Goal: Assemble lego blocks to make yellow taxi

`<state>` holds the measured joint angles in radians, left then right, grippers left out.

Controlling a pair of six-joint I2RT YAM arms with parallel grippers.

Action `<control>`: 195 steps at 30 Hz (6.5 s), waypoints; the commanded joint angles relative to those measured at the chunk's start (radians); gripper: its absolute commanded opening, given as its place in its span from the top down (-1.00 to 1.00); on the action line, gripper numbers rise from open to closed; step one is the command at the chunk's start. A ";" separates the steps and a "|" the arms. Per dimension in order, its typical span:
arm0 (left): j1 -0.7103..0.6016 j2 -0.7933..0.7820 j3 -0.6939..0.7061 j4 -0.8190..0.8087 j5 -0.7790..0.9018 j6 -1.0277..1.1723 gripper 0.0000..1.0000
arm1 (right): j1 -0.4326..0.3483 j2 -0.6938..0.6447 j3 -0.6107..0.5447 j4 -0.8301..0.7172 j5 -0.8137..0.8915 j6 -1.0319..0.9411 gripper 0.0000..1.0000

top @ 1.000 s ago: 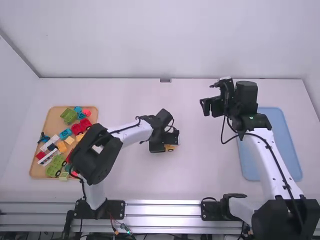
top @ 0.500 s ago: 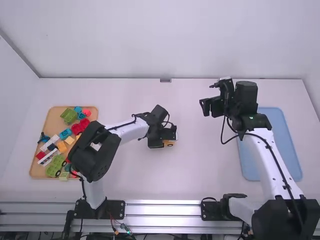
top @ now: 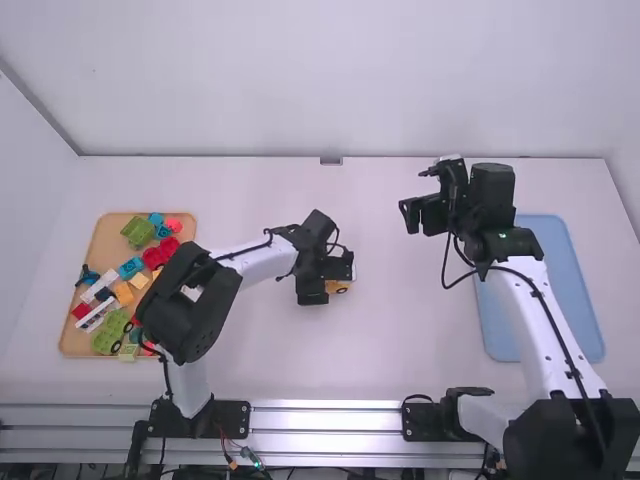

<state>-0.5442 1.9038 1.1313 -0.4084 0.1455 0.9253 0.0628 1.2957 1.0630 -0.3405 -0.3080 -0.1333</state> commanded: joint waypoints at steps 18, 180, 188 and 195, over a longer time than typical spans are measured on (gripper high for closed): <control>0.467 -0.324 0.131 -0.298 0.124 -0.579 -0.98 | 0.004 0.006 0.036 -0.001 -0.010 0.005 -0.97; 0.182 -0.002 -0.023 -0.189 -0.114 -2.907 -0.99 | 0.004 0.006 0.036 -0.031 -0.062 0.005 -0.97; 0.227 -0.047 0.136 -0.369 -0.110 -2.632 -0.99 | 0.004 0.006 0.036 -0.032 -0.062 0.006 -0.97; 0.249 -0.055 0.381 -0.504 -0.231 -1.862 -0.99 | 0.004 0.006 0.036 -0.031 -0.062 0.005 -0.97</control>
<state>-0.2974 1.8809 1.4776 -0.8993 -0.0261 -1.2968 0.0628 1.2957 1.0630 -0.3695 -0.3611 -0.1307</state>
